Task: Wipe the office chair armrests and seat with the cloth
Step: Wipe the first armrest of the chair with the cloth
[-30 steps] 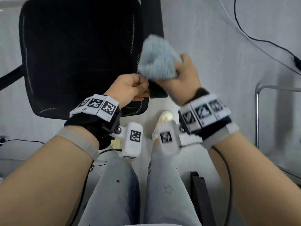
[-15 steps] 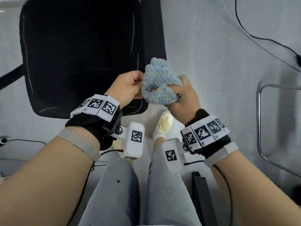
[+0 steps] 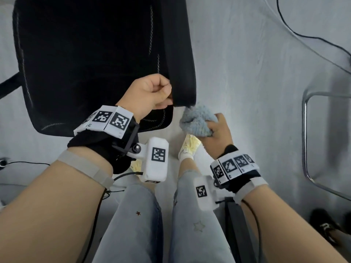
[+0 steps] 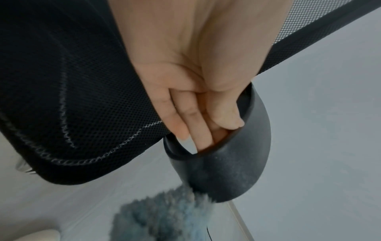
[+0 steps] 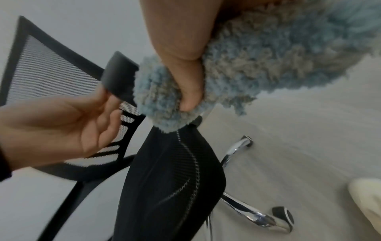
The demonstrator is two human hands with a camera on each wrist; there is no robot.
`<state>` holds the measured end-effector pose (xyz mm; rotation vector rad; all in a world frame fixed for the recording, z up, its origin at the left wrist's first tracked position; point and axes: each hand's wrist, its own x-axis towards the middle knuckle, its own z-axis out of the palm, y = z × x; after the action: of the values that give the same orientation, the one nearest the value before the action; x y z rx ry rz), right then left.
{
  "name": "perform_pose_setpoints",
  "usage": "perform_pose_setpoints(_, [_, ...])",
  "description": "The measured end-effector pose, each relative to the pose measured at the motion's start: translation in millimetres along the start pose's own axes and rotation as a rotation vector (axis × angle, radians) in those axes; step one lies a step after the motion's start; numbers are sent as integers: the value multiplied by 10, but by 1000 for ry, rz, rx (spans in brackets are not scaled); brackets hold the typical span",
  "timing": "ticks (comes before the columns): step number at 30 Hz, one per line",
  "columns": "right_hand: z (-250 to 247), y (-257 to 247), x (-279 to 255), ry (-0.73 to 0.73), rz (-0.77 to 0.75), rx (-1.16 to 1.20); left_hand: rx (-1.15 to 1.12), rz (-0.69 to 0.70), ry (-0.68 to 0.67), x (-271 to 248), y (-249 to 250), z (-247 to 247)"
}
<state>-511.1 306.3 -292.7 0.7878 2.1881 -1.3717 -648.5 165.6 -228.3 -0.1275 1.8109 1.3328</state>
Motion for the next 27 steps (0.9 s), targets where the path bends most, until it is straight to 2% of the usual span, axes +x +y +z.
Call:
perform_pose_setpoints(2, [-5,1,-48,72,166,455,-15,18,-6,5,16,-19])
perform_pose_setpoints(4, [-56,-157,-102,13,326,1022,-39,19,-16,6,56,-8])
perform_pose_setpoints(6, [-99,-380,-126,-204,435,1398,-19,29,-19,16,114,1])
perform_pose_setpoints(8, [-103,-624,-99,-383,428,1572,68,60,-11,20,138,6])
perform_pose_setpoints(13, [-167,-910,103,-269,515,1510,186,69,3,52,172,22])
perform_pose_setpoints(15, [-189,-889,173,-226,558,1320,177,56,-4,59,181,26])
perform_pose_setpoints(17, [-203,-872,248,-122,607,1064,172,36,-8,57,173,32])
perform_pose_setpoints(20, [-185,-879,315,-107,611,971,135,20,-31,38,156,28])
perform_pose_setpoints(22, [-174,-873,287,-131,616,967,136,20,-20,27,154,23])
perform_pose_setpoints(27, [-276,-807,85,-261,660,1306,158,46,46,2,170,70])
